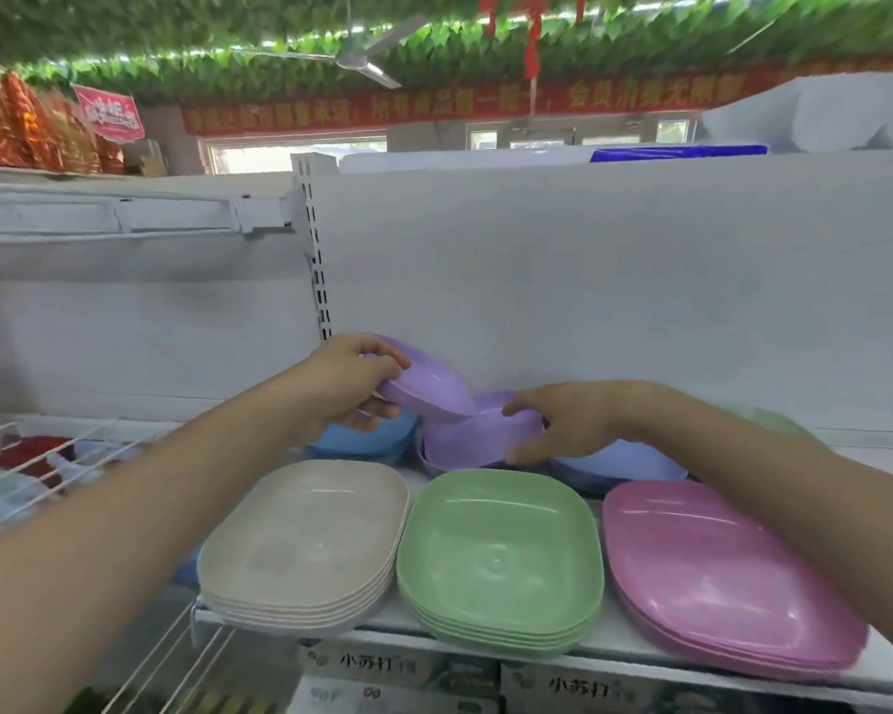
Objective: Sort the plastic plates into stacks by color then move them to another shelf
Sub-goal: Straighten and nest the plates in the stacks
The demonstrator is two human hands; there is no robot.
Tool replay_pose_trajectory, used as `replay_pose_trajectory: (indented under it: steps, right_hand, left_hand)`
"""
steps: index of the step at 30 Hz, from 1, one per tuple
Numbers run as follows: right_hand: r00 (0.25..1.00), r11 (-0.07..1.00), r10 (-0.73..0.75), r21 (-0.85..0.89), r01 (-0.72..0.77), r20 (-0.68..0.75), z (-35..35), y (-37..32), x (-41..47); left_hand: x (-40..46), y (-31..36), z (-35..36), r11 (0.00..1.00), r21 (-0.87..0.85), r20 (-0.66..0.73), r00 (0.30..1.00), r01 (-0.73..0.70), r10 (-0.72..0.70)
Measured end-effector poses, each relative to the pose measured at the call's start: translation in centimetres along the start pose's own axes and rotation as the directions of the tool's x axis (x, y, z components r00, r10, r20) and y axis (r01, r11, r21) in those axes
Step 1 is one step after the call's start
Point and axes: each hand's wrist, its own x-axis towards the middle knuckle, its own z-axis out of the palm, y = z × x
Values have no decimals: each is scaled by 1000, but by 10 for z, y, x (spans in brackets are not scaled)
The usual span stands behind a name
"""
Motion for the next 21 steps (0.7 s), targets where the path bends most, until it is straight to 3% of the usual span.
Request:
replay_pose_trajectory:
  steps: [3,8,11,14,21]
  right_hand:
    - [999,994,51,-93,-49,10,6,-11,-7]
    - [968,969,234,-64,-241,-93,9,-16,-29]
    - [946,954,298,53,-294,-125,9,-19,-51]
    - [931,941,332,119,-316,-154,13,-20,-64]
    - [919,941,324,174,-289,-224,25,-23,-62]
  left_hand:
    - [12,-3,14,1000,11,91,996,3,-4]
    - [18,-4,29,996,80,199,980,-25,9]
    - [14,-7,28,945,311,234,972,-100,26]
    - [14,-8,20,857,490,248,968,-161,40]
    - [14,-13,33,793,546,367,928,-271,65]
